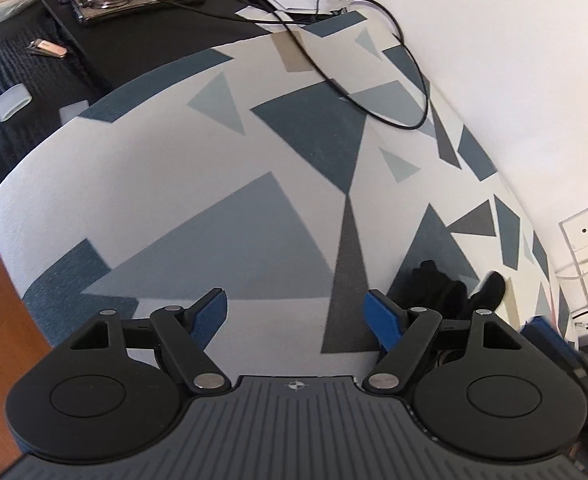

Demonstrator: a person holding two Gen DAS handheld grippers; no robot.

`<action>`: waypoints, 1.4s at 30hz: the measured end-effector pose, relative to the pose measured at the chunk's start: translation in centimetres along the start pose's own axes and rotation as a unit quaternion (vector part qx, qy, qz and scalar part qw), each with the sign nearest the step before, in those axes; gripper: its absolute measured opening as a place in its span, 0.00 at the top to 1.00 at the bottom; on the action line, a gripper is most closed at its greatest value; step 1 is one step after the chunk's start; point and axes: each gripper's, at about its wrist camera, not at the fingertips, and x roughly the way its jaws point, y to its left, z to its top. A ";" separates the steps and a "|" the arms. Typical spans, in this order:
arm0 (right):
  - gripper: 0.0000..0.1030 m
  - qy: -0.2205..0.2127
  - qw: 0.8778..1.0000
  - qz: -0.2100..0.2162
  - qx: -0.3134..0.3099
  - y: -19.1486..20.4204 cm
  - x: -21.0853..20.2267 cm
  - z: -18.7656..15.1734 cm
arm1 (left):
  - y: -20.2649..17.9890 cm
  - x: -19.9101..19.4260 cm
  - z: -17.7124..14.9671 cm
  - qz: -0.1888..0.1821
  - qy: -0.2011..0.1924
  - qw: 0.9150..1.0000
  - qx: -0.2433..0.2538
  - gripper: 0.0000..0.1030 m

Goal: Fold clothes
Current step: 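Lift both grippers away from the folded garment, then close the left gripper on the striped cuffs while the right gripper grasps the garment's other end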

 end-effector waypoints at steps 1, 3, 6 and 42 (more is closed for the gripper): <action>0.49 -0.003 1.000 -0.013 0.012 -0.8 -0.1 0.2 | -0.2 0.1 0.0 -0.001 0.001 1.000 0.003 0.25; 0.52 0.001 0.998 -0.042 0.036 -2.2 0.2 0.4 | -0.6 0.3 -0.1 -0.004 0.004 1.000 0.009 0.25; 0.69 0.031 0.994 -0.082 0.069 -4.0 1.7 -0.2 | -1.0 0.6 -0.5 -0.004 0.011 1.000 0.018 0.25; 0.24 0.027 0.954 -0.155 0.256 -17.8 -3.9 -7.7 | -12.5 6.3 -3.8 -0.020 0.025 0.979 0.203 0.61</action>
